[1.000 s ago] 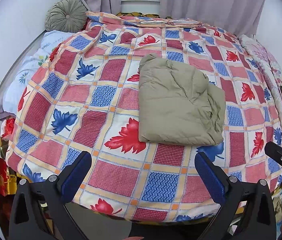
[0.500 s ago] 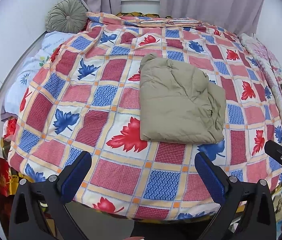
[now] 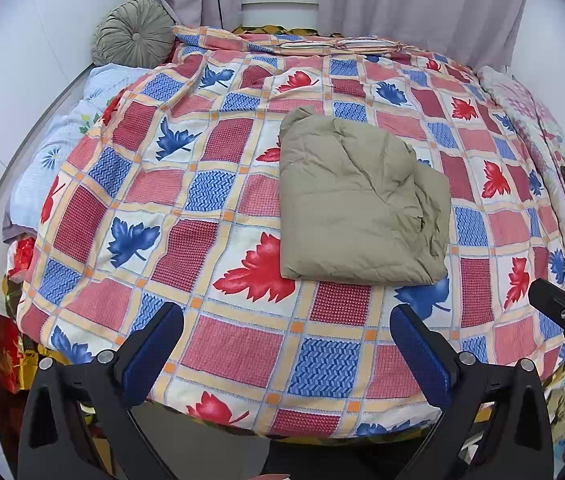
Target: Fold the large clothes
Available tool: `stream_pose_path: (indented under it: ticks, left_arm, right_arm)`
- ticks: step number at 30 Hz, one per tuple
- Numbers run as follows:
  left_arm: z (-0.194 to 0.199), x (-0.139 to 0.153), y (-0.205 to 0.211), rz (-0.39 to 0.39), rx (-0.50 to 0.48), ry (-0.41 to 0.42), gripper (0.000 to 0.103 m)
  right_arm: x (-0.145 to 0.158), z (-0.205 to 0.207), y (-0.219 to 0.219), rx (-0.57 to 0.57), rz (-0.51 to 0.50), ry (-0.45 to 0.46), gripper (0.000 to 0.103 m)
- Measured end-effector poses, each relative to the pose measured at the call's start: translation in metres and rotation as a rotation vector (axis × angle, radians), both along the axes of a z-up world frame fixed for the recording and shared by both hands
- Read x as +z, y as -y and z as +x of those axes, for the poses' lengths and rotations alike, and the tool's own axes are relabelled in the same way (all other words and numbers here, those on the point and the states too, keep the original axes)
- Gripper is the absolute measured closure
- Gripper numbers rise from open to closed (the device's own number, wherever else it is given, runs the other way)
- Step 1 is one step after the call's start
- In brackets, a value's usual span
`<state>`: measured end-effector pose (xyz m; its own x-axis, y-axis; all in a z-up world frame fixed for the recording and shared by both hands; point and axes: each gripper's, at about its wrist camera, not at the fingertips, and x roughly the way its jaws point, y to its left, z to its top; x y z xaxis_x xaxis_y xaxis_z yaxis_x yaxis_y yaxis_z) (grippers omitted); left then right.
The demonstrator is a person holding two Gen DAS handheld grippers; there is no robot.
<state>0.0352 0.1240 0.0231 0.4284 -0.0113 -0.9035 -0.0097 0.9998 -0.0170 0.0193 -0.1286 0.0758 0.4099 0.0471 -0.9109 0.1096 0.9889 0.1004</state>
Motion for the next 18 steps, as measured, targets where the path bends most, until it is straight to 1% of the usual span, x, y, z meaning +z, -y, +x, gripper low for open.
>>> stream_pose_path:
  ticks: [18]
  left_arm:
    - [-0.0026, 0.0008, -0.0002, 0.002, 0.002, 0.0, 0.0]
  right_arm:
    - [-0.0007, -0.0019, -0.001, 0.0, -0.002, 0.001, 0.0]
